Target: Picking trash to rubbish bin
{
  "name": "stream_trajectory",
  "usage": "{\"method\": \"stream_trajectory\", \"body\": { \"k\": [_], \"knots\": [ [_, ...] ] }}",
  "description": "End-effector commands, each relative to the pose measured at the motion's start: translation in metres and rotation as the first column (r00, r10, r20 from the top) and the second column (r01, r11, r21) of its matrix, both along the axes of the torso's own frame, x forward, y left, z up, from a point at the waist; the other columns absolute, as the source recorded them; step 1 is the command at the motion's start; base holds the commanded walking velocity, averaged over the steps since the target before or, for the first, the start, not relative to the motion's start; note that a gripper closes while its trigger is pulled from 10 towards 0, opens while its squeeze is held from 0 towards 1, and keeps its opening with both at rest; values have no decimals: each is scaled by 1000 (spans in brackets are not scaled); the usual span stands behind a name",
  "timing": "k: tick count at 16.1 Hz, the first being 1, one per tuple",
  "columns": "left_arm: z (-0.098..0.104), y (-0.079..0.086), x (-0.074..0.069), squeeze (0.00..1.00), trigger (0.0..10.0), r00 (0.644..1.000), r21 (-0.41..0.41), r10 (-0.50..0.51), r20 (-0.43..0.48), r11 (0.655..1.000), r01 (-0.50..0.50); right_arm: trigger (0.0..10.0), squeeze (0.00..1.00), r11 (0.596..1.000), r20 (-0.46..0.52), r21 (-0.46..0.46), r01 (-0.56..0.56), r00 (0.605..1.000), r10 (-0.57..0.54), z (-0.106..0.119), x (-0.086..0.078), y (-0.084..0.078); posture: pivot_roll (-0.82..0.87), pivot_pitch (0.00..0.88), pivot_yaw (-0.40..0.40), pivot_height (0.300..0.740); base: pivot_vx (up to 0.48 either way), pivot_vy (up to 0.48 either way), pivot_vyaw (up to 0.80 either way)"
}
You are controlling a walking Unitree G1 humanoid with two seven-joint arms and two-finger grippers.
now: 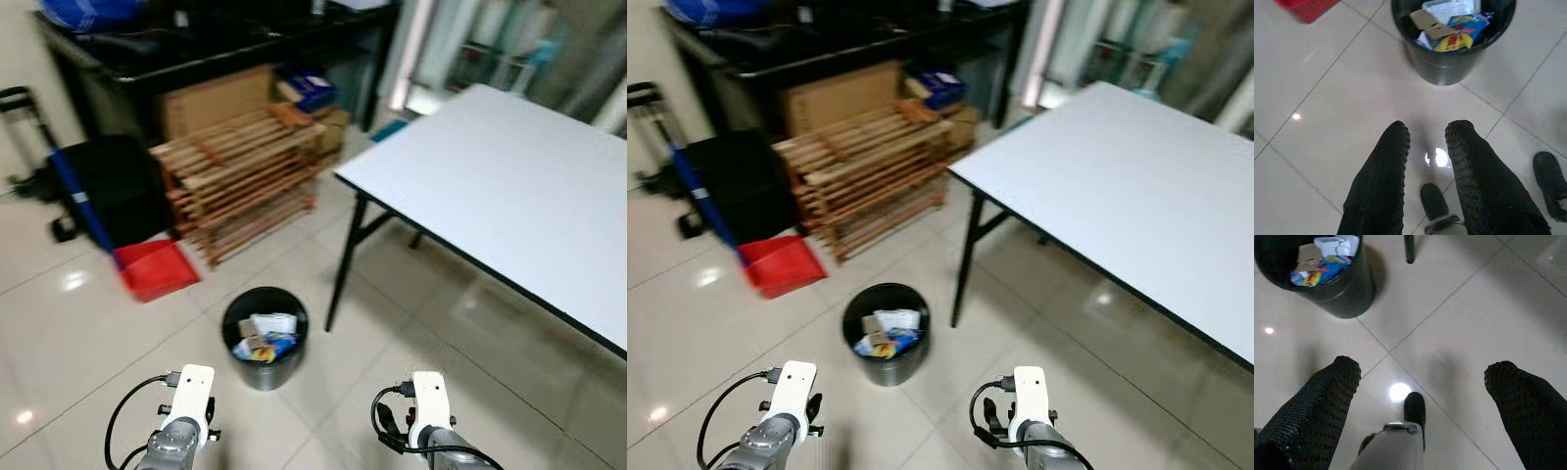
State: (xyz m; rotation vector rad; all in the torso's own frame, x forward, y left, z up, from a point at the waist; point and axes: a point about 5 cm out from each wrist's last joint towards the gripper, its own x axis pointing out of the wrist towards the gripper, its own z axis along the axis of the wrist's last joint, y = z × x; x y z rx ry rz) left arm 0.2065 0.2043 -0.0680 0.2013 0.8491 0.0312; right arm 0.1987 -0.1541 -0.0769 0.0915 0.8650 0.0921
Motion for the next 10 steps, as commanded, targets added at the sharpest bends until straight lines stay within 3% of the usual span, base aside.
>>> {"method": "stream_trajectory", "body": {
  "k": [1, 10],
  "knots": [
    [1, 0, 1, 0, 10000, 1000, 3, 1, 4, 1000, -1, 10000, 0, 1000, -19, -2, -2, 1000, 2, -2, -3, -2, -18, 11, -59, 740, 0, 0, -800],
    [0, 1, -1, 0, 10000, 1000, 36, -12, -12, 999, 13, 10000, 0, 1000, -24, -2, -6, 1000, 6, -2, -3, -2, -11, 17, -60, 740, 0, 0, -800]
  ]
}}
